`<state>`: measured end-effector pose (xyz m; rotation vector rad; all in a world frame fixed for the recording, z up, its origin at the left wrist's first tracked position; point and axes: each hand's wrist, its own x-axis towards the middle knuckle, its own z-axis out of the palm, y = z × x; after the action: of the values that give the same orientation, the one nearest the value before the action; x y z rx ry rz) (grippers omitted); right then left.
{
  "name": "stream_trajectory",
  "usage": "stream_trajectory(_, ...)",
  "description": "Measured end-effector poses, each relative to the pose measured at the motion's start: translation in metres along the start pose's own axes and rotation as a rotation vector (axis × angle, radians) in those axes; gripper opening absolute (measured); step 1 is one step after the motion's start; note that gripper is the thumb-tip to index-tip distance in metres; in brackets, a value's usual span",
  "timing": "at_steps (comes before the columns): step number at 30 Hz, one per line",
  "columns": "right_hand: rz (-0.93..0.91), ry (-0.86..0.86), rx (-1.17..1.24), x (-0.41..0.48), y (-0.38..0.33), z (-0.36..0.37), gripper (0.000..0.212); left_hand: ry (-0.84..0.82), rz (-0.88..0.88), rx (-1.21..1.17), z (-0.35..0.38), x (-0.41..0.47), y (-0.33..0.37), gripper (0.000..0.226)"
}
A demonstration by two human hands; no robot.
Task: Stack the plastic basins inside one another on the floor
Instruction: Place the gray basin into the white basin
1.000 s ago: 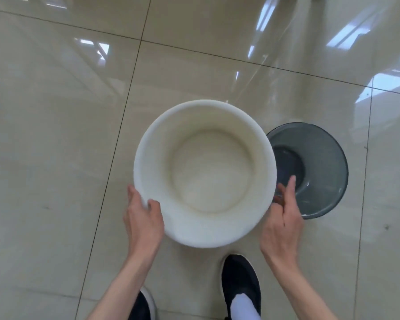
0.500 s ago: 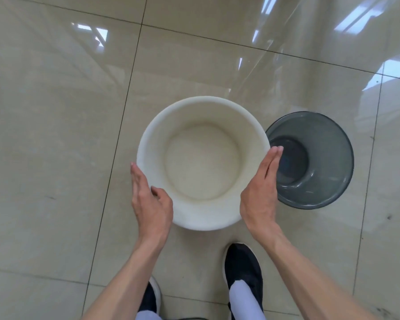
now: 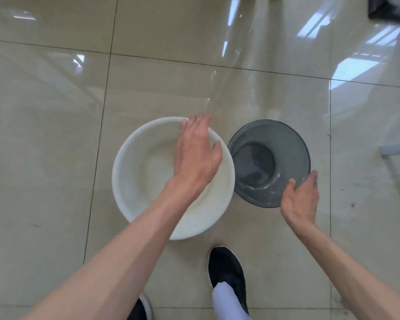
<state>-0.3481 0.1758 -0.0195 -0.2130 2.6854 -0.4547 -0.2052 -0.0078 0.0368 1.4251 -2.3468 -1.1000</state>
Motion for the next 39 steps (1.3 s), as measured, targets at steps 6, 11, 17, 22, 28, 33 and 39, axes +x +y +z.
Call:
stream_trajectory(6, 0.379, -0.045, 0.088, 0.049, 0.02, 0.011, 0.04, -0.345, 0.217, 0.488, 0.104, 0.097, 0.035, 0.044)
stream_trajectory(11, 0.3, -0.065, 0.169, 0.054, 0.038, 0.007, 0.029, -0.44, 0.079, 0.493, 0.128, 0.104, -0.002, 0.028)
stream_trajectory(17, 0.13, 0.215, 0.21, 0.052, 0.012, -0.082, 0.012, -0.258, 0.046, 0.025, 0.087, 0.075, 0.06, 0.021)
stream_trajectory(22, -0.152, 0.102, 0.36, -0.02, -0.063, -0.124, 0.036, 0.062, -0.04, -0.185, -0.056, 0.022, 0.048, 0.02)
stream_trajectory(28, -0.288, -0.155, 0.248, -0.099, -0.109, -0.023, 0.059, 0.18, -0.338, -0.076, -0.132, -0.058, -0.063, 0.053)
stream_trajectory(33, -0.492, -0.06, -0.246, -0.096, -0.091, 0.048, 0.052, -0.008, -0.398, 0.085, -0.076, -0.092, -0.158, 0.06)
stream_trajectory(39, -0.498, -0.225, -0.263, -0.077, -0.068, 0.078, 0.064, 0.026, -0.458, -0.101, -0.038, -0.096, -0.167, 0.082)
